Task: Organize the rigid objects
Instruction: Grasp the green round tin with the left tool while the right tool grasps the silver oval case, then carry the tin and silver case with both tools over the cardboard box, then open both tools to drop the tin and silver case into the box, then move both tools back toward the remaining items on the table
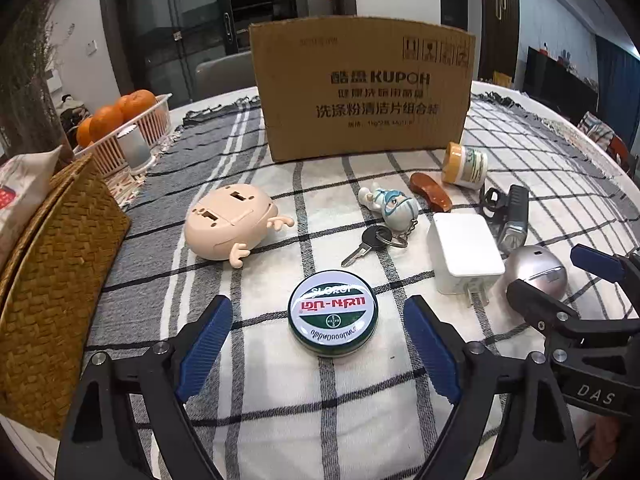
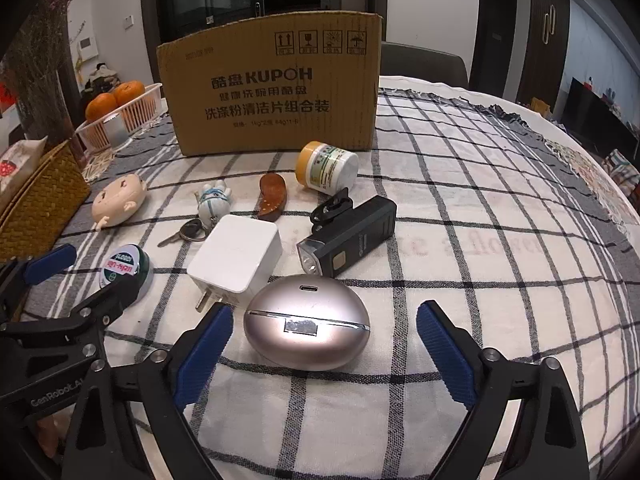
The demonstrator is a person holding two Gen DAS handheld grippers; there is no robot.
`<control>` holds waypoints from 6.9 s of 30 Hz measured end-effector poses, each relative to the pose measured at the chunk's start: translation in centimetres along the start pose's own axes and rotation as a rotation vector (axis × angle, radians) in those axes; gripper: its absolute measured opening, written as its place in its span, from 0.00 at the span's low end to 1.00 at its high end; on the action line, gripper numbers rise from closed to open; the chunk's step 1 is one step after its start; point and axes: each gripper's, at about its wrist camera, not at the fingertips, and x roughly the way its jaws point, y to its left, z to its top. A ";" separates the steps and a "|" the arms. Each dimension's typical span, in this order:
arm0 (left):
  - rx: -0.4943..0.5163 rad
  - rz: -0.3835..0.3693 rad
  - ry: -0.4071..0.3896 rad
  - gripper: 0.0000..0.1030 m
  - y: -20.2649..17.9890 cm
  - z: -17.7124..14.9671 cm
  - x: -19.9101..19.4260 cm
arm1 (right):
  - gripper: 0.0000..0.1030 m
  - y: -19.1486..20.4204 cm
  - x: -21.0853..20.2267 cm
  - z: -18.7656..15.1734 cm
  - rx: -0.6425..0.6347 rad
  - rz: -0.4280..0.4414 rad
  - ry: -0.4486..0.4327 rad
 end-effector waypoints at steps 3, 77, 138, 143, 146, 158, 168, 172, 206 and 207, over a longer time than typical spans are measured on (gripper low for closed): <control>0.004 -0.007 0.025 0.81 -0.1 0.2 0.7 | 0.86 0.0 0.4 0.0 0.002 0.003 0.011; -0.090 -0.041 -0.310 0.49 2.2 11.9 -8.8 | 0.64 -1.0 -7.9 11.3 0.101 0.072 -0.336; 0.013 -0.158 0.295 0.49 2.9 29.0 8.5 | 0.64 -1.0 9.7 29.8 -0.134 0.176 0.327; -0.021 -0.180 0.351 0.50 3.0 28.6 9.8 | 0.64 -0.7 10.9 29.4 -0.154 0.173 0.381; -0.030 -0.169 0.349 0.57 3.0 28.2 9.9 | 0.65 -0.7 11.5 29.1 -0.163 0.168 0.403; -0.040 -0.159 0.272 0.62 3.0 27.8 7.0 | 0.66 -1.1 9.0 28.7 -0.127 0.160 0.308; -0.061 -0.127 0.168 0.65 3.4 27.3 2.2 | 0.66 -1.3 4.1 28.9 -0.086 0.143 0.173; -0.071 -0.120 0.134 0.66 3.9 26.6 0.5 | 0.66 -0.8 1.5 28.4 -0.080 0.109 0.100; -0.048 -0.045 -0.035 0.73 -1.7 14.9 -8.2 | 0.67 -2.4 -5.8 17.5 -0.194 0.167 0.013; -0.049 -0.045 -0.033 0.73 -1.8 14.7 -8.2 | 0.68 -2.5 -5.8 17.2 -0.201 0.171 0.019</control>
